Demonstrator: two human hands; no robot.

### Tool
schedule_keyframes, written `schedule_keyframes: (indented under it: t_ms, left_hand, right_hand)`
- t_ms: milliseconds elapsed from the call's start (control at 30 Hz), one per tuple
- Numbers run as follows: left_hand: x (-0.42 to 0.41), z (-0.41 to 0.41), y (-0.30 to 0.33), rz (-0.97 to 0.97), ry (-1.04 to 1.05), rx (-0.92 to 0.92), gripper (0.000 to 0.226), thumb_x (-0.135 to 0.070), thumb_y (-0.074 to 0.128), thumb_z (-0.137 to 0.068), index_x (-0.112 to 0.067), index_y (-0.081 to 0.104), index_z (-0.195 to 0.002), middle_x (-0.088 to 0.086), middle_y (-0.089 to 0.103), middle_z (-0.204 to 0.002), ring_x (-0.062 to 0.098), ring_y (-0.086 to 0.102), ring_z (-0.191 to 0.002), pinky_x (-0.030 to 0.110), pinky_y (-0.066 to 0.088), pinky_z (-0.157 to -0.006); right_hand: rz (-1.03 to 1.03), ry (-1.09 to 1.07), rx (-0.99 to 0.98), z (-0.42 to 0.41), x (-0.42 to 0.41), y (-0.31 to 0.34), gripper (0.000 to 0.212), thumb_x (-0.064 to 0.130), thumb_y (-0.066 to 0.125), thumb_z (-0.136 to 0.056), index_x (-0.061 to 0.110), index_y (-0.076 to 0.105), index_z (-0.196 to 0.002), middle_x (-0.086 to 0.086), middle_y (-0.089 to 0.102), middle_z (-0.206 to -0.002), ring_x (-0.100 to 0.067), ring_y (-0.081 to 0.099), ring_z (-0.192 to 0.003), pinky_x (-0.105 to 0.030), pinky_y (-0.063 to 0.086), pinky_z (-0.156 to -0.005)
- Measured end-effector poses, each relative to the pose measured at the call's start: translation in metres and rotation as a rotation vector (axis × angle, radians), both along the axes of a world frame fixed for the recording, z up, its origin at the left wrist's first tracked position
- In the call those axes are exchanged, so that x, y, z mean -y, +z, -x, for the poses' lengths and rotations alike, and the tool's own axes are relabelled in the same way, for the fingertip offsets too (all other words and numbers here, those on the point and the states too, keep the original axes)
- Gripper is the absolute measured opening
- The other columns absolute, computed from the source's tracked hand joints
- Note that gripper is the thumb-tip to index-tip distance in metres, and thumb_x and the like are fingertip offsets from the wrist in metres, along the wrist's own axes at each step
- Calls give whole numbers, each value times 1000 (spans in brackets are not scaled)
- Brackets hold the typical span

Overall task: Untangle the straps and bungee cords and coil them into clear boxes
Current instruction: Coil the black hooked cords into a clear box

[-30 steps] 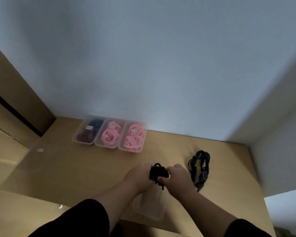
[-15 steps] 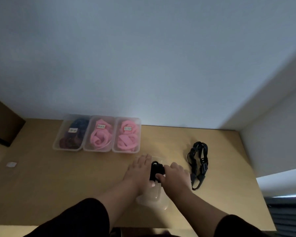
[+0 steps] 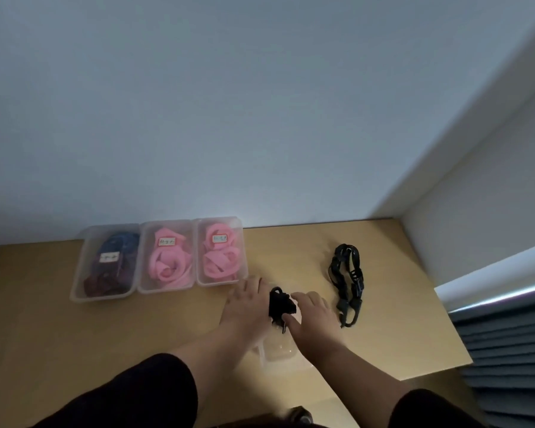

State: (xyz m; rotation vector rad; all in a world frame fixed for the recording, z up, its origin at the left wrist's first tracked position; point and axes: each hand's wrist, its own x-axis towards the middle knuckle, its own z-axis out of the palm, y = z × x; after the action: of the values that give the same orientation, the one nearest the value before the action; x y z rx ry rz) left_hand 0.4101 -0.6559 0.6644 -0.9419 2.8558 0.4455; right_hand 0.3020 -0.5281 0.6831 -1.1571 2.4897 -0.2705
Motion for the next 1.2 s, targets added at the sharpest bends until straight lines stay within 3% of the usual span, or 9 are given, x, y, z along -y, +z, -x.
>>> schedule_keyframes:
  t_ms: [233,333,433,600,700,800,967,1200]
  left_hand:
    - [-4,12,24,-19,-81,-49,67,-42,46,-90,-17,27,-149,-1,31,-148,24,28,-134,38,24,-116]
    - [-9,30,36,-45,-125,-57,58,-42,47,-89,-19,37,-142,-2,39,-141,23,29,-131,40,28,-113]
    - [-18,51,46,-9,-168,-51,44,-46,46,-90,-22,49,-127,-3,47,-130,21,35,-125,39,33,-106]
    - [-50,90,48,44,-279,37,38,-44,47,-96,-19,58,-122,1,58,-122,24,43,-119,42,36,-103]
    - [-75,113,45,34,-338,153,29,-36,45,-98,-15,61,-112,7,61,-112,29,48,-111,46,35,-99]
    - [-97,129,34,5,-339,304,32,-38,47,-98,-15,61,-116,10,62,-114,31,48,-113,48,32,-102]
    - [-120,149,15,-26,-306,450,42,-39,54,-96,-15,56,-130,11,57,-127,33,45,-122,49,30,-107]
    - [-137,163,3,-51,-177,527,44,-30,50,-98,-15,49,-139,14,47,-139,34,40,-128,50,29,-110]
  right_hand:
    - [85,-157,9,20,-16,17,37,39,53,-100,27,56,-135,6,56,-131,-15,51,-125,-32,41,-103]
    - [44,-175,-11,48,-31,23,36,31,50,-100,27,56,-136,6,54,-135,-15,50,-127,-31,40,-105]
    - [10,-159,-24,79,-45,26,30,26,47,-97,28,60,-123,7,57,-123,-16,53,-119,-31,43,-97]
    - [-60,36,-42,120,-60,20,26,23,45,-94,34,63,-109,12,57,-112,-15,54,-106,-30,46,-88]
    - [-73,272,-48,135,-67,4,30,18,52,-94,32,66,-116,12,60,-116,-15,54,-111,-28,47,-93]
    - [-91,417,-28,145,-79,-10,36,16,55,-93,30,63,-125,7,59,-127,-19,52,-119,-33,46,-98]
    - [-75,531,-73,161,-92,-19,31,26,52,-98,29,60,-127,1,60,-123,-25,52,-114,-37,43,-91]
    - [-27,528,-77,178,-112,-29,32,36,50,-101,29,56,-132,4,60,-129,-21,50,-119,-36,44,-98]
